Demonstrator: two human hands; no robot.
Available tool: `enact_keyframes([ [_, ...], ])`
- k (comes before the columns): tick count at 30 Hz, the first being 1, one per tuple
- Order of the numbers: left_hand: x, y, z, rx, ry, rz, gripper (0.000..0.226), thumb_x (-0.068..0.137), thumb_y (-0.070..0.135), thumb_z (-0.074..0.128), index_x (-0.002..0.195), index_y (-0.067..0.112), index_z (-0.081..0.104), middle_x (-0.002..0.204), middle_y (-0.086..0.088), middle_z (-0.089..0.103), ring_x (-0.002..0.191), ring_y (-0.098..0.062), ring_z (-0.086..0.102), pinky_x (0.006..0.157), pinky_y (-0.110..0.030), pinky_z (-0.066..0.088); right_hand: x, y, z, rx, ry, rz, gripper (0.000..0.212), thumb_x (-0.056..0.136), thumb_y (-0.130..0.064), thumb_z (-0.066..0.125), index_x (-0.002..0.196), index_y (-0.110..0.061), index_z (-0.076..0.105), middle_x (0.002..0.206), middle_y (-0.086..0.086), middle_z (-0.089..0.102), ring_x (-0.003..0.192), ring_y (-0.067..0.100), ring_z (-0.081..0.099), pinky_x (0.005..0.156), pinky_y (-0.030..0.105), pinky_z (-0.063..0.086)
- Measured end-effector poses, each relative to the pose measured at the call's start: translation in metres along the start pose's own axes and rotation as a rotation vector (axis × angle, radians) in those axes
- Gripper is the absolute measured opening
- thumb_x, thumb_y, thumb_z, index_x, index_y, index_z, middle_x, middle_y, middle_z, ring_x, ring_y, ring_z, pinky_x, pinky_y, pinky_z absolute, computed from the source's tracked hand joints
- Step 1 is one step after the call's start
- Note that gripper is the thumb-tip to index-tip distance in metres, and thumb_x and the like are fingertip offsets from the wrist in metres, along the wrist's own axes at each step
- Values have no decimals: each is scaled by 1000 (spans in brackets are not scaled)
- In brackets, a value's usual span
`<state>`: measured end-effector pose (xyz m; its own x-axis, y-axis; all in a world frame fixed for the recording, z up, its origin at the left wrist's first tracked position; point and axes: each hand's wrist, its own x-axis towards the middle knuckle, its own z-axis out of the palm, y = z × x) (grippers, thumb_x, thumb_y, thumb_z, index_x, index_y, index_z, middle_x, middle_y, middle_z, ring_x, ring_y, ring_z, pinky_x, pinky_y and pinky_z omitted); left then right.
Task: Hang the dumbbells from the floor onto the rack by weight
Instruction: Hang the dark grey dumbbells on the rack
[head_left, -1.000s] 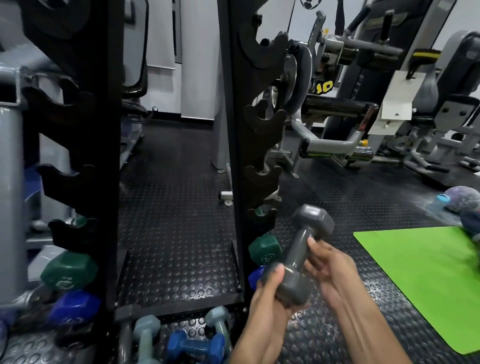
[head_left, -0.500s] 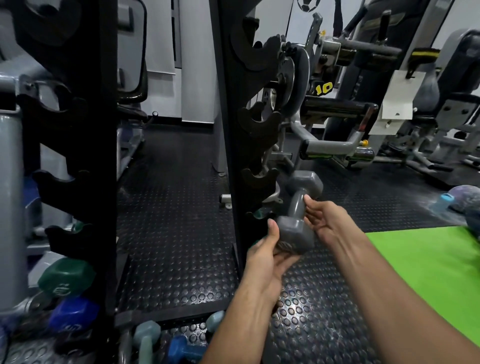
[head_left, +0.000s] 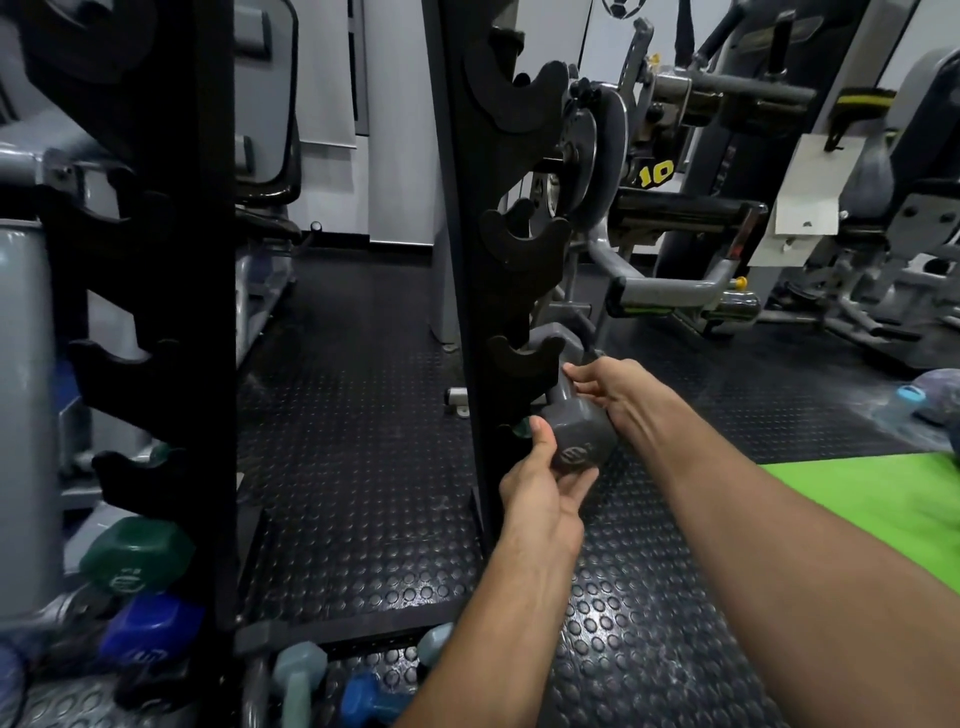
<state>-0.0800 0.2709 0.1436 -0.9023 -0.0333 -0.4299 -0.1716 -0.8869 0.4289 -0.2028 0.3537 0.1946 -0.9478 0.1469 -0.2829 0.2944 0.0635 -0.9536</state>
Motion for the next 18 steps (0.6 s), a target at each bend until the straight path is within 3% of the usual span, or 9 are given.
enact_keyframes([
  [2, 6, 0, 3, -19, 24, -5, 38, 89, 35, 75, 103, 1, 63, 113, -28, 69, 95, -35, 69, 101, -56, 54, 4, -2, 2, -43, 2, 0, 19, 85, -4, 78, 99, 5, 71, 84, 15, 67, 80, 25, 64, 91, 38, 57],
  [4, 11, 0, 4, -41, 47, -6, 43, 87, 37, 76, 105, 1, 63, 113, -28, 69, 98, -36, 69, 99, -55, 55, 6, -6, 6, -88, -12, 10, 9, 87, -2, 74, 94, 4, 72, 82, 14, 68, 70, 22, 63, 75, 31, 55],
  [5, 12, 0, 4, -48, 52, -13, 45, 87, 38, 77, 105, 0, 62, 114, -28, 68, 100, -37, 69, 98, -54, 56, 4, -8, 8, -115, -20, 14, 5, 90, 0, 69, 86, 2, 71, 75, 13, 68, 64, 20, 61, 67, 28, 52],
  [7, 15, 1, 5, -66, 50, -28, 45, 86, 38, 77, 104, 0, 61, 114, -29, 66, 104, -39, 68, 99, -54, 56, 7, -13, 11, -163, -47, 13, 23, 95, 4, 58, 74, -3, 64, 52, 7, 65, 54, 17, 57, 53, 23, 44],
  [9, 15, 0, 3, -95, 52, -47, 45, 87, 38, 76, 103, 0, 59, 112, -29, 65, 108, -40, 66, 101, -54, 54, 8, -15, 10, -201, -82, 4, 31, 97, 6, 51, 70, -6, 59, 43, 2, 60, 43, 13, 54, 41, 19, 40],
  [14, 13, -3, -3, -297, 5, -116, 59, 91, 46, 66, 112, -7, 57, 109, -33, 60, 106, -41, 63, 104, -54, 52, 8, -15, 7, -193, -169, -23, 30, 97, 11, 44, 86, -12, 59, 68, 3, 61, 39, 4, 57, 40, 17, 42],
  [18, 8, -5, -10, -564, -84, -235, 69, 97, 48, 56, 119, -17, 48, 111, -44, 61, 109, -53, 62, 103, -58, 50, 1, -18, 20, -198, -199, -119, 43, 92, 16, 44, 85, -17, 70, 72, 4, 63, 60, 11, 59, 51, 21, 52],
])
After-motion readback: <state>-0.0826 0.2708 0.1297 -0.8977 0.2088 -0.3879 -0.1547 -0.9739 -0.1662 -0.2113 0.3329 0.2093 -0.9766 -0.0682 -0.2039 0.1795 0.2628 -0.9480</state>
